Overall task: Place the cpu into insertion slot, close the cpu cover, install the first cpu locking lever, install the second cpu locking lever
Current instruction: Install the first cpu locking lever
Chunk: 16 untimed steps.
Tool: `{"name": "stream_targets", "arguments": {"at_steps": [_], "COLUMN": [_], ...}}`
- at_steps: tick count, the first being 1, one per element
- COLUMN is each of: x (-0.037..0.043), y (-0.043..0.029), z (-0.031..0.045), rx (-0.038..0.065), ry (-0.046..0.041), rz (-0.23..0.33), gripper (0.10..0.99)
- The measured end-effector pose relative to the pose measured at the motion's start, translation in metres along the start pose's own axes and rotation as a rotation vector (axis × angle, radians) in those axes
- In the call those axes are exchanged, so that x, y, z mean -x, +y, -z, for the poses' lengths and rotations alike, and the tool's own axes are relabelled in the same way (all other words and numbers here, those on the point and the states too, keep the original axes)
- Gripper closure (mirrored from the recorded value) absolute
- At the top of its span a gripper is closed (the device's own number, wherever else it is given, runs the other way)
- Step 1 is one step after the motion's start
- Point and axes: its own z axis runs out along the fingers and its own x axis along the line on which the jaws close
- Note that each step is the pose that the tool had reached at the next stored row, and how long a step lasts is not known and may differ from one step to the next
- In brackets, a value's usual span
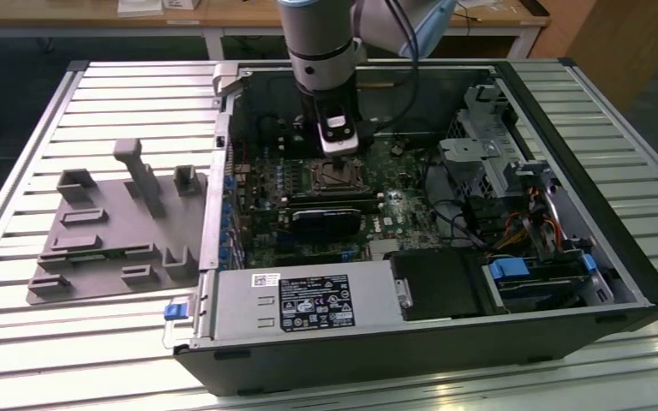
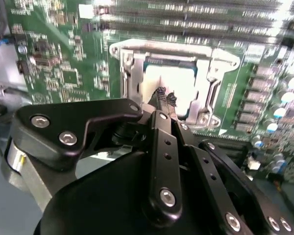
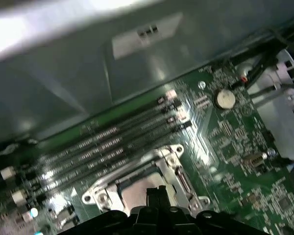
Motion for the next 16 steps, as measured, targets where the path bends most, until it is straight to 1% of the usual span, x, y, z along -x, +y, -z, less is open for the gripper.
{"name": "stream_targets", "arguments": {"at_steps": [2,3,4,11,13,14,16], "x": [0.0018,0.0025,0.0028,0.0028,0.0028,0.0028,0.0028], "y": [-0.0030,-0.0041,-0.0047,-0.0048,-0.0048,-0.0049,-0.0049], "z": [0.0001,0.0000,0.0000,0.0000,-0.0003,-0.0007,-0.0009], "rx": [-0.006,-0.011,-0.014,-0.014,-0.017,-0.026,-0.029], "ry": [0.0026,0.0050,0.0064,0.0067,0.0064,0.0036,0.0032], "rz": [0.000,0.001,0.001,0.007,0.030,0.066,0.094], "gripper": [0.984,0.984,0.984,0.984,0.984,0.984,0.984]}}
